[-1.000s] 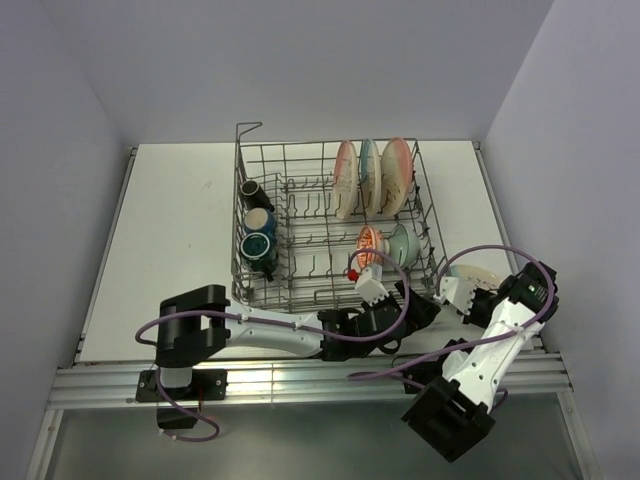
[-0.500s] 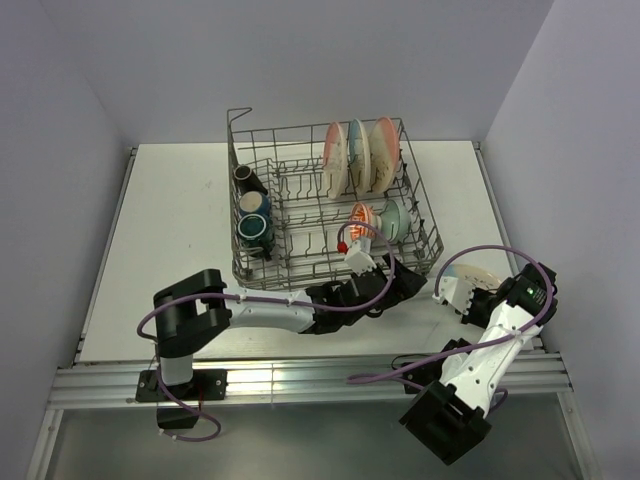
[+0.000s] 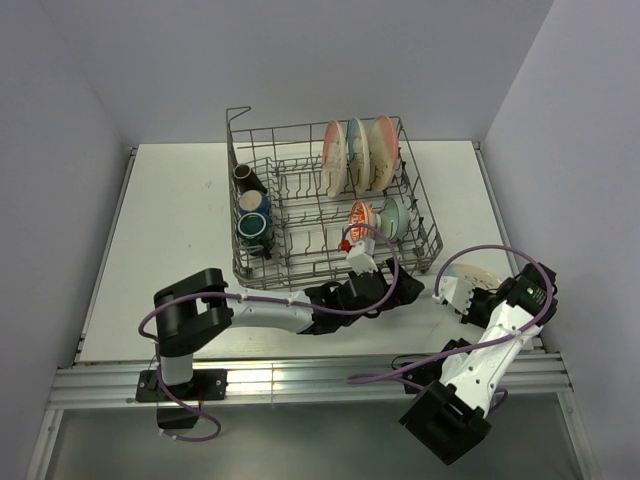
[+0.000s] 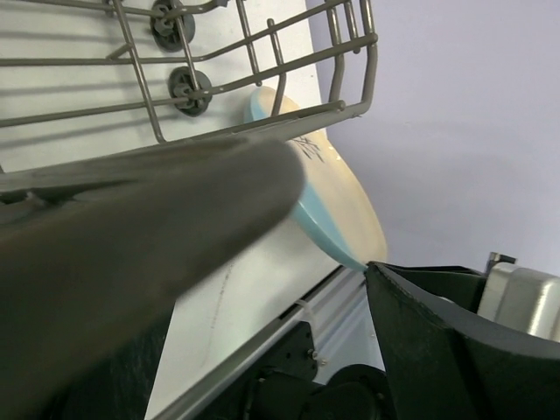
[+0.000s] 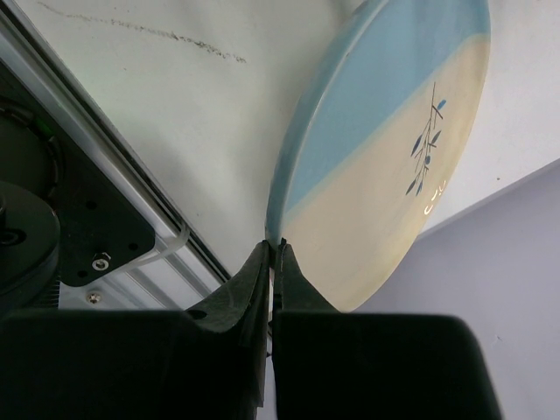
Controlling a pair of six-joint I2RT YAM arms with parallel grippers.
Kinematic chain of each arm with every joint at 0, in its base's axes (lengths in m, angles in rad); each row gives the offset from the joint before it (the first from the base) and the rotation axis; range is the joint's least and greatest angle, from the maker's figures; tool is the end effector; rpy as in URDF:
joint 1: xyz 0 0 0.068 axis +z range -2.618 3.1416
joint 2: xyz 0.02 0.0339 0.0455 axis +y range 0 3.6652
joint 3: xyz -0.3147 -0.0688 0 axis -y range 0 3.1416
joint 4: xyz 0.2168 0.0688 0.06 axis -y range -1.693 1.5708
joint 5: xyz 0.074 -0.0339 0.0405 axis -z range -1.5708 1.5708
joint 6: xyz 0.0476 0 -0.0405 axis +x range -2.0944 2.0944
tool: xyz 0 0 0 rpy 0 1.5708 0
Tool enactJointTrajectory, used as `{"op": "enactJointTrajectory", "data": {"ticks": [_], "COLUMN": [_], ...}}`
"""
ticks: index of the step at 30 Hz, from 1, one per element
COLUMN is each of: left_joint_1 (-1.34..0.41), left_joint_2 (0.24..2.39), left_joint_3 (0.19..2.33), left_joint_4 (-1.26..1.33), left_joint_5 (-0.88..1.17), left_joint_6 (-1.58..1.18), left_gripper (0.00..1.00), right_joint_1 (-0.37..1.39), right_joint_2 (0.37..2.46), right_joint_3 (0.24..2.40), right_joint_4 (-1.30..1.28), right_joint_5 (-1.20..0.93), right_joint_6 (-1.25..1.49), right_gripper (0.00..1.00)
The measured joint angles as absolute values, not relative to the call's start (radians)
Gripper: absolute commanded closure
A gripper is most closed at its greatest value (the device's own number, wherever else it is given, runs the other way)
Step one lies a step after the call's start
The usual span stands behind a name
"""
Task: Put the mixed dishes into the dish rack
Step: Move the dish rack
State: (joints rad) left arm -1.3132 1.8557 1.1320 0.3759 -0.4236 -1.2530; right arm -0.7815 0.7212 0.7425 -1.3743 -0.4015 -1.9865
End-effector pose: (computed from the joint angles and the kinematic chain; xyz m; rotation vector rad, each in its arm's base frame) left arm 0.1262 -0.4021 0.2769 -0.2532 2.1081 -1.2835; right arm 0.0306 -0.0041 0.2709 -1.5807 2.1921 -0.1882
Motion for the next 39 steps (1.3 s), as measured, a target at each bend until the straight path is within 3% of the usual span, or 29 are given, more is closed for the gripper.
{"op": "enactJointTrajectory", "data": {"ticks": [19,29,39], "left_joint_1": [-1.336,-1.235,-1.122], "left_joint_2": [1.842,1.64,1.603], "left_joint_3": [1.101,0.884,0.814], "left_joint_4": [0.372,0.384,0.441], "left_joint_5": [-0.362,-0.12,0.01], "left_joint_6": [-1.092,-1.023,-0.955], "left_gripper": [0.01,0.01,0.01], "right_joint_1": [-0.781,-0.781,-0.781], "right_joint_2": [0.743,0.746,0.746], "right_joint_3": [0.743,0.743,0.743], "right_joint_4": [-1.376,-1.376,-1.376], "right_joint_5": [-0.402,-0.411,-0.418], "right_joint_6": [-1.987,-1.987,-1.987], "right_gripper": [1.0,1.0,1.0]}}
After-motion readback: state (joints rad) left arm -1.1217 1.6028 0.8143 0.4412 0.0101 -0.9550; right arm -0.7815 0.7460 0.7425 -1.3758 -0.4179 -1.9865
